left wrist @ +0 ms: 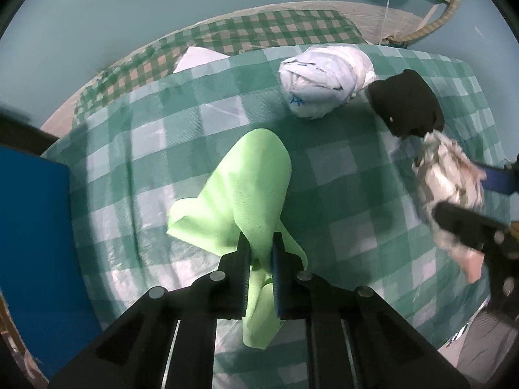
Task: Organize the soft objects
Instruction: 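Lift the plastic bundle with the right tool while the left tool grasps the light green cloth, then carry the green cloth with the left tool while the right tool carries the bundle to the box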
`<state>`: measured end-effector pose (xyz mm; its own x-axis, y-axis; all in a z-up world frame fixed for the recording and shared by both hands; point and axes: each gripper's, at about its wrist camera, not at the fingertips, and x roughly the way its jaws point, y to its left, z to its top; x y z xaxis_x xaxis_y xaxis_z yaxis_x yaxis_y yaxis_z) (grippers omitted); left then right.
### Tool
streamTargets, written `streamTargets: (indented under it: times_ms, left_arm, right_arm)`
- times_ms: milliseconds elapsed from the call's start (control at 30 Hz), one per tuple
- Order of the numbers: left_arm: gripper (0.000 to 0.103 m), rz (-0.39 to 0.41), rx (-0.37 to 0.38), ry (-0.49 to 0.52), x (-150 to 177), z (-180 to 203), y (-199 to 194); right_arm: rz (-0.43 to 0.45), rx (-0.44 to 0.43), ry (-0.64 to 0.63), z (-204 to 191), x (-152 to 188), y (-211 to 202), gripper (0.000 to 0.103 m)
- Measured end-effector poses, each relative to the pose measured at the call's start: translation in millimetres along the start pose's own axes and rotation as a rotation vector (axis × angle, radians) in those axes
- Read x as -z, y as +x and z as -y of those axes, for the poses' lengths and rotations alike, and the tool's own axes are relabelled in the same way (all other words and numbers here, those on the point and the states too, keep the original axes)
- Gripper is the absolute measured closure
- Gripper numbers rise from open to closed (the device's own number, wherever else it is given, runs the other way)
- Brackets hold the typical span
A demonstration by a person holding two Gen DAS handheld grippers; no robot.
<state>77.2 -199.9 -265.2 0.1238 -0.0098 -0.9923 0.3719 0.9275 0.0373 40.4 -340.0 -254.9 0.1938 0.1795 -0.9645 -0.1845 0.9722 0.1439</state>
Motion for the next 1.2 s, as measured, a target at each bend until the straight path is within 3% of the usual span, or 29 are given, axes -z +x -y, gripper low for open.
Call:
streamTargets:
  times_ms: [367, 1033, 1200]
  left_arm:
    - [0.092, 0.053, -0.014, -0.010, 23, -16, -35]
    - [0.092, 0.137, 0.013, -0.137, 54, -59, -104]
    - [0.092, 0.152, -0.014, -0.154, 62, -69, -124]
  right_arm:
    - [0.010, 0.011, -0.023, -12, -2, -11, 0.054]
    - [0.068, -0.015, -0.119, -59, -17, -72, 0.054]
    - [0.077, -0.021, -0.145, -71, -23, -82, 0.054]
